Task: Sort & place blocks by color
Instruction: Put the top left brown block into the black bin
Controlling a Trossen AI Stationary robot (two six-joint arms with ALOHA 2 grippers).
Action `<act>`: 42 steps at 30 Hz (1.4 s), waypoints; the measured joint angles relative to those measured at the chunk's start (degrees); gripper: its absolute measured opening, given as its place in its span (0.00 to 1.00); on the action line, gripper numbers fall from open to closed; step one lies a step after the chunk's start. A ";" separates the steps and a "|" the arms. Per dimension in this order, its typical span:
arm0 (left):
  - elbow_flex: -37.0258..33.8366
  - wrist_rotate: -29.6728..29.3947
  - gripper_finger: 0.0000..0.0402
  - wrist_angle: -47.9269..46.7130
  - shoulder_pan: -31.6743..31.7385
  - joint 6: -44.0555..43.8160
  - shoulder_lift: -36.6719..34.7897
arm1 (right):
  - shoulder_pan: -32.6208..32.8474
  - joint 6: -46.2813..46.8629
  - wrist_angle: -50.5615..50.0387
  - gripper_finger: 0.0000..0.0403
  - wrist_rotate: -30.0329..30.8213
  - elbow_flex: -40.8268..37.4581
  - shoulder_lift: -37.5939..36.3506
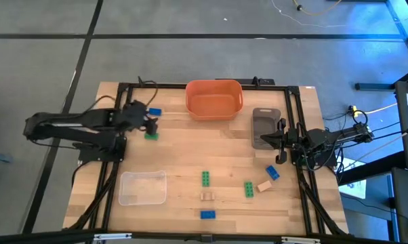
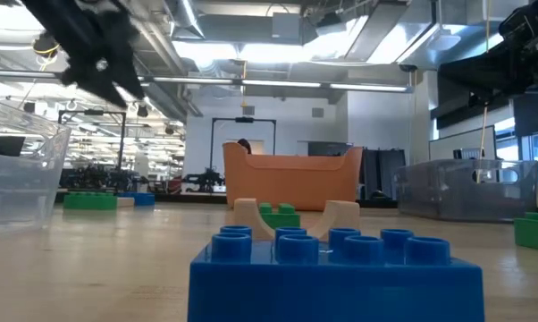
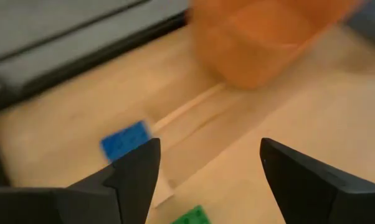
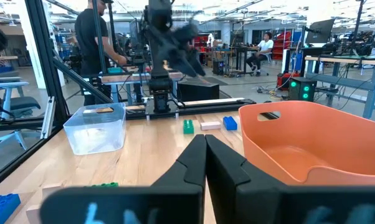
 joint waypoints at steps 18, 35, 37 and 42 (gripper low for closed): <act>0.09 5.06 0.67 -2.90 16.41 -18.46 26.72 | 0.00 0.00 0.00 0.02 0.02 0.00 -0.02; -2.98 11.37 0.67 7.36 18.27 -16.45 34.95 | 0.02 0.00 0.00 0.02 0.02 0.00 0.00; -4.67 12.53 0.67 9.77 18.48 -16.49 34.95 | 0.01 0.00 0.00 0.02 0.02 0.00 -0.01; -7.86 12.80 0.67 14.69 18.50 -16.84 34.86 | 0.02 0.00 -0.02 0.02 0.02 0.00 -0.02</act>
